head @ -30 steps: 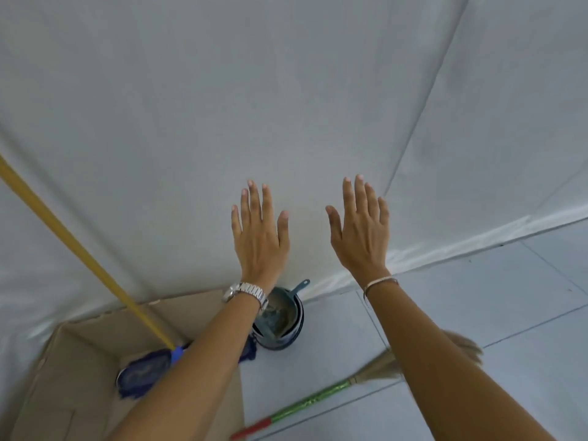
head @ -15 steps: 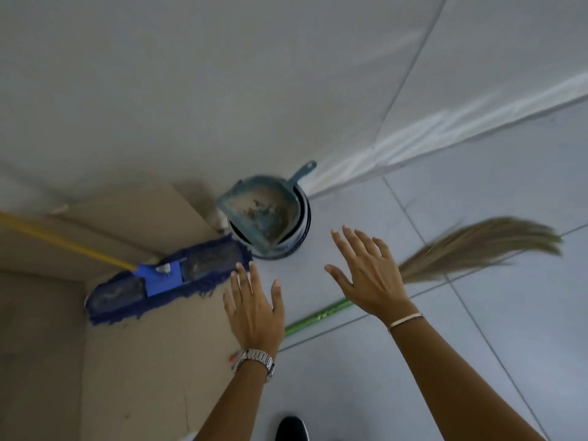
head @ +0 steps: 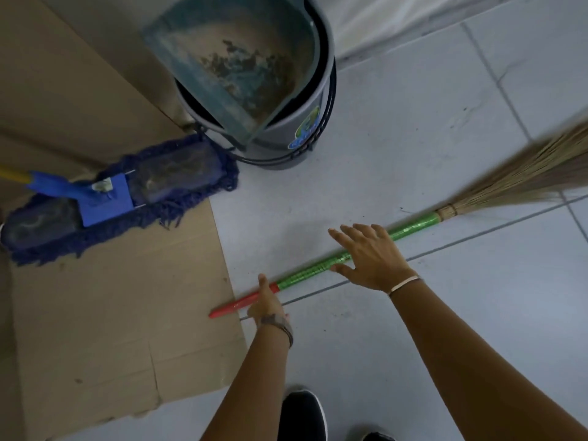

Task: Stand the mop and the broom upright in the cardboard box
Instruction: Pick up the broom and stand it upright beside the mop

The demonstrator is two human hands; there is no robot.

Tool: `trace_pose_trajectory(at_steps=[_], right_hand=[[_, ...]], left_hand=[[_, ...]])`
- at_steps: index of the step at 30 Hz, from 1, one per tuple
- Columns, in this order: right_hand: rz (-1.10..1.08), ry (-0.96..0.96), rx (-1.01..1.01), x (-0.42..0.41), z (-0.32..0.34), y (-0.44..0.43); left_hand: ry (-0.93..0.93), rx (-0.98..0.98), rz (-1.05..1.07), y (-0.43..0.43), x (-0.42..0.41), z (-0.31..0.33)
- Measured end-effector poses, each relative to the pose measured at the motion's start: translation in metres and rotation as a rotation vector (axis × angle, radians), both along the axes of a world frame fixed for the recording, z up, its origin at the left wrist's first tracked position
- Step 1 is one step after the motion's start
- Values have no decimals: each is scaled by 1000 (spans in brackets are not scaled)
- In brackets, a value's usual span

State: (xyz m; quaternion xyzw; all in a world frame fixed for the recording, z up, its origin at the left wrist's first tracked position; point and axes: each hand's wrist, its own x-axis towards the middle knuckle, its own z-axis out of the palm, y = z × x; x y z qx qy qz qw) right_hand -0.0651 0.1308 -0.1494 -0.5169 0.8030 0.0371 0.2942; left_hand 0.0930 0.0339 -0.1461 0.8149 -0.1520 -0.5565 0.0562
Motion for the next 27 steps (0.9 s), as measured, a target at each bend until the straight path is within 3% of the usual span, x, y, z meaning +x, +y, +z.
trace_pose_trajectory(at_steps=[3, 9, 14, 18, 22, 27], right_hand=[[59, -20, 39, 3, -25, -9], [48, -84, 79, 4, -40, -16], [-16, -91, 58, -3, -13, -36], [-13, -85, 39, -17, 38, -58], [-58, -136, -20, -28, 107, -71], [-137, -201, -160, -46, 239, -101]], left_hand=[[198, 89, 137, -10, 0, -27], [246, 58, 379, -16, -14, -38], [296, -91, 530, -30, -26, -13], [328, -230, 517, -45, -41, 39], [386, -446, 372, -56, -45, 113], [550, -766, 178, -95, -60, 254]])
